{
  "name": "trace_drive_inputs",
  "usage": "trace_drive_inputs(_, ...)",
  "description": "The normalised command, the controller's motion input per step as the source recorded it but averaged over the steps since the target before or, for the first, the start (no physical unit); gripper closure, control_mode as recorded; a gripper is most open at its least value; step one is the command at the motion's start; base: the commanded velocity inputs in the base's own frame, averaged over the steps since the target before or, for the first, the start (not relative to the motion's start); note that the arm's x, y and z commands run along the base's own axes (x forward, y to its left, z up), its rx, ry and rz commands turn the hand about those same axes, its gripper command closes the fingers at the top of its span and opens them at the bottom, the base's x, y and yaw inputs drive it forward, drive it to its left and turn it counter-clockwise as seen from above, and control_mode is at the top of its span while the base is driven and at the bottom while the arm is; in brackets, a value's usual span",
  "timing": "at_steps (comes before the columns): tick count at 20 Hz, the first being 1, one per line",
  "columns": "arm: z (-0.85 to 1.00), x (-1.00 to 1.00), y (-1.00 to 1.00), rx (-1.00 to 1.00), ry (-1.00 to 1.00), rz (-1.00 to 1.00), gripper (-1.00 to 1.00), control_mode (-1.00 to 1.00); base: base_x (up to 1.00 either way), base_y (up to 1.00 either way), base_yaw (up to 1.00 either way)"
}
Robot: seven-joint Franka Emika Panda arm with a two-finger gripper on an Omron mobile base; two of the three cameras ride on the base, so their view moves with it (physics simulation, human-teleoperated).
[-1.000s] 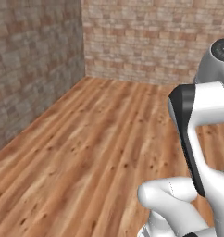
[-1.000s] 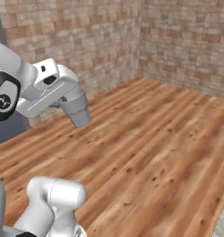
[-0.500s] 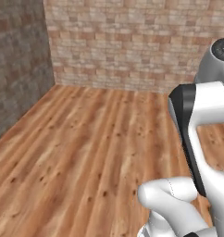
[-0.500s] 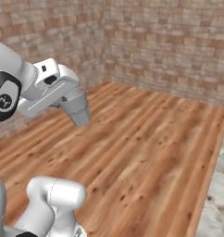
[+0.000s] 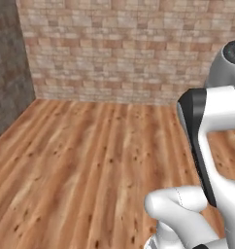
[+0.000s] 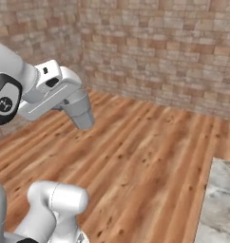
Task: There is a bowl on the dining counter. Grab a lemon wedge from the fridge and place it in the bowl. Then get the liquor bottle and glass cup from the cabinet and place them next to the bowl.
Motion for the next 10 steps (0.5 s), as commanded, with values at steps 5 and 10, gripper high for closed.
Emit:
trace_drive_inputs(5, 0.0, 0.0, 0.0, 0.0, 0.0, 0.0, 1.0, 1.0, 1.0, 0.0, -0.18)
trace_drive_inputs(10, 0.0, 0.0, 0.0, 0.0, 0.0, 0.0, 1.0, 1.0, 1.0, 0.0, -0.23)
